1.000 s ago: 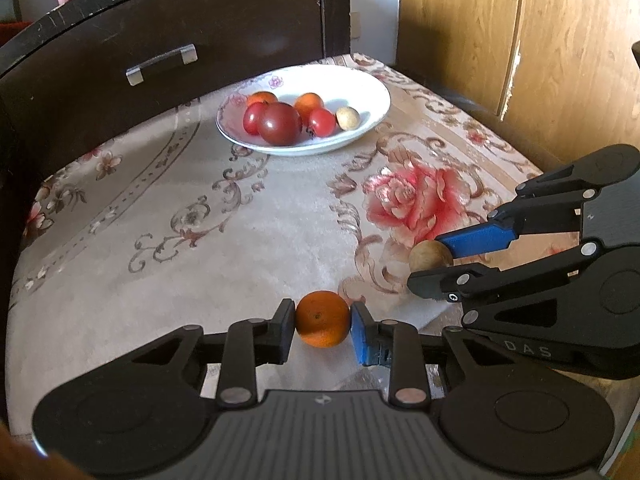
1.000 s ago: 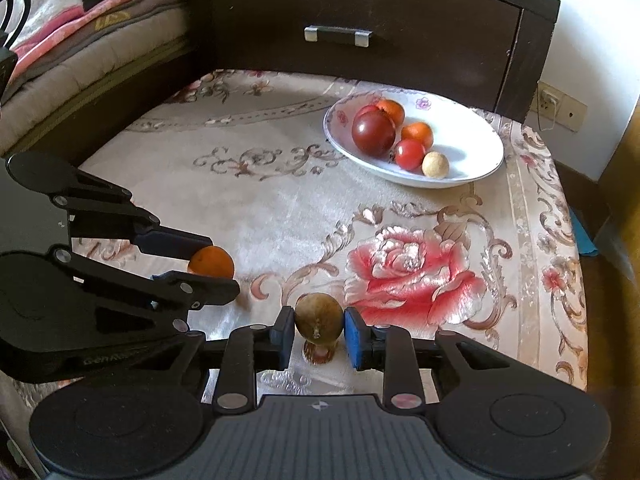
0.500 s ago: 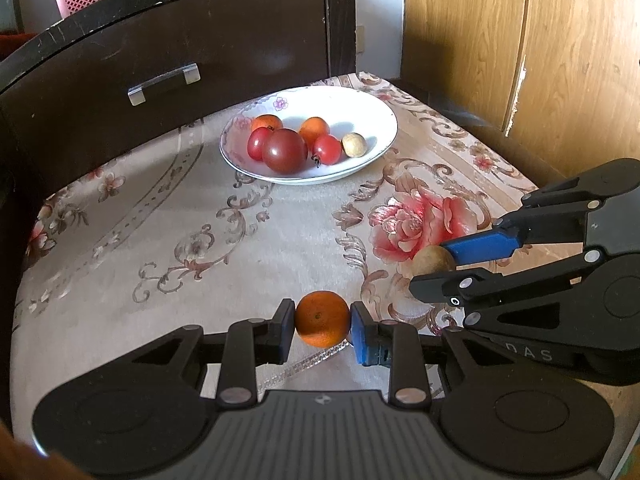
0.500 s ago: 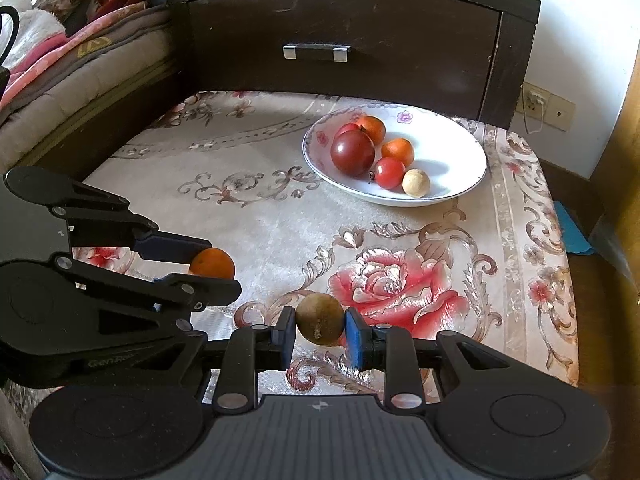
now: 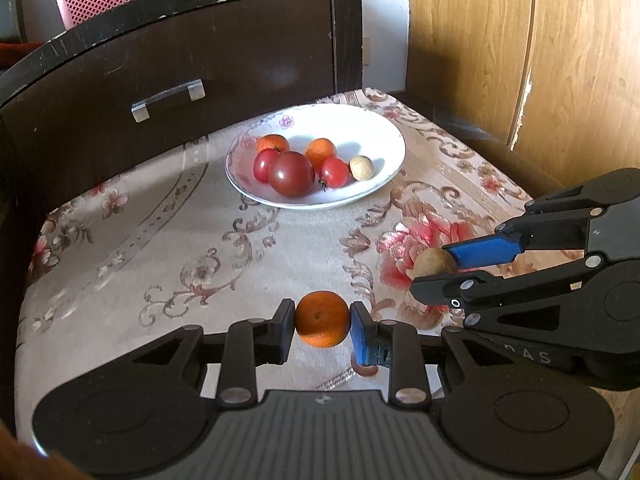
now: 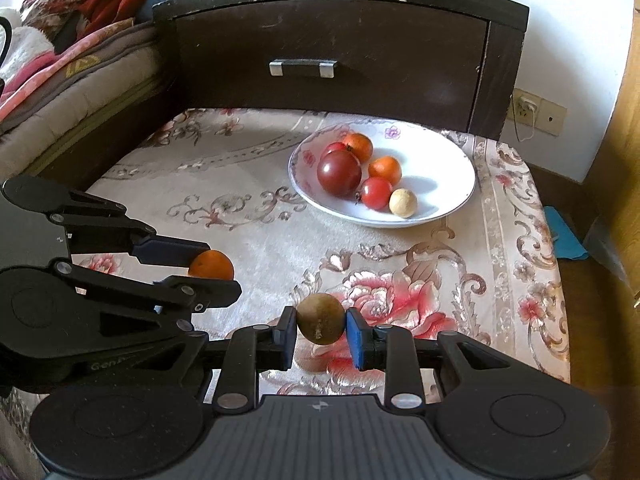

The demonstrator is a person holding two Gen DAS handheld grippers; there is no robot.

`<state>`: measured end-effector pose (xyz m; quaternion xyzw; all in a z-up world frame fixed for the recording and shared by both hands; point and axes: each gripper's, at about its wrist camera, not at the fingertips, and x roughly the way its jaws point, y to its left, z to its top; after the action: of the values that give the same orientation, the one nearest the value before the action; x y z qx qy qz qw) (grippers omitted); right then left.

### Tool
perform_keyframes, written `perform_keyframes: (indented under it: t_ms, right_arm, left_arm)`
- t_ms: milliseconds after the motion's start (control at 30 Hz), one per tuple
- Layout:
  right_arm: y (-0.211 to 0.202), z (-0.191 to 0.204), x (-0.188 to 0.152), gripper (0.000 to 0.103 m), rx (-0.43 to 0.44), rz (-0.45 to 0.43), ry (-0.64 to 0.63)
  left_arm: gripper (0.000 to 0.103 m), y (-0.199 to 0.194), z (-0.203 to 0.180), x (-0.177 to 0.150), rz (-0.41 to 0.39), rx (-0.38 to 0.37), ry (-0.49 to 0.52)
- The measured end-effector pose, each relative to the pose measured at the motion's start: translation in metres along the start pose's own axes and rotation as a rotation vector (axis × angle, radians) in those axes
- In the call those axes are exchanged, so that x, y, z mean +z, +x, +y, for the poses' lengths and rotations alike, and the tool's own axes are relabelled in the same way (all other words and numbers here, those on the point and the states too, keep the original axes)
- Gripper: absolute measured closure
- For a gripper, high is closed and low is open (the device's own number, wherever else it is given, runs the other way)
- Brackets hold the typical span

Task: Organize fruits
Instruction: 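Lift the tangerine and kiwi with both tools and carry them toward the bowl, then lower both held fruits over the bowl and open both tools to release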

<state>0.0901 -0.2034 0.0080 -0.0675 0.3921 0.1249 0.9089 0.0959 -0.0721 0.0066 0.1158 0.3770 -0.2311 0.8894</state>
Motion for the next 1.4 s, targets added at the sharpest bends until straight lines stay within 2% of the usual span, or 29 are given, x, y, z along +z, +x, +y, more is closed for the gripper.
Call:
perform_keyframes:
  t_ms: [800,1400]
  right_arm:
    - [0.01,-0.021,0.038,0.08,-0.026,-0.082,0.029]
    - [0.043,-0.053,0.073,0.079,-0.049,-0.117,0.05]
  left_arm:
    - [0.067,0.017,0.014,0.043,-0.067,0.016,-0.037]
    - [0.067,0.059,0.024,0.087,-0.092,0.042,-0.028]
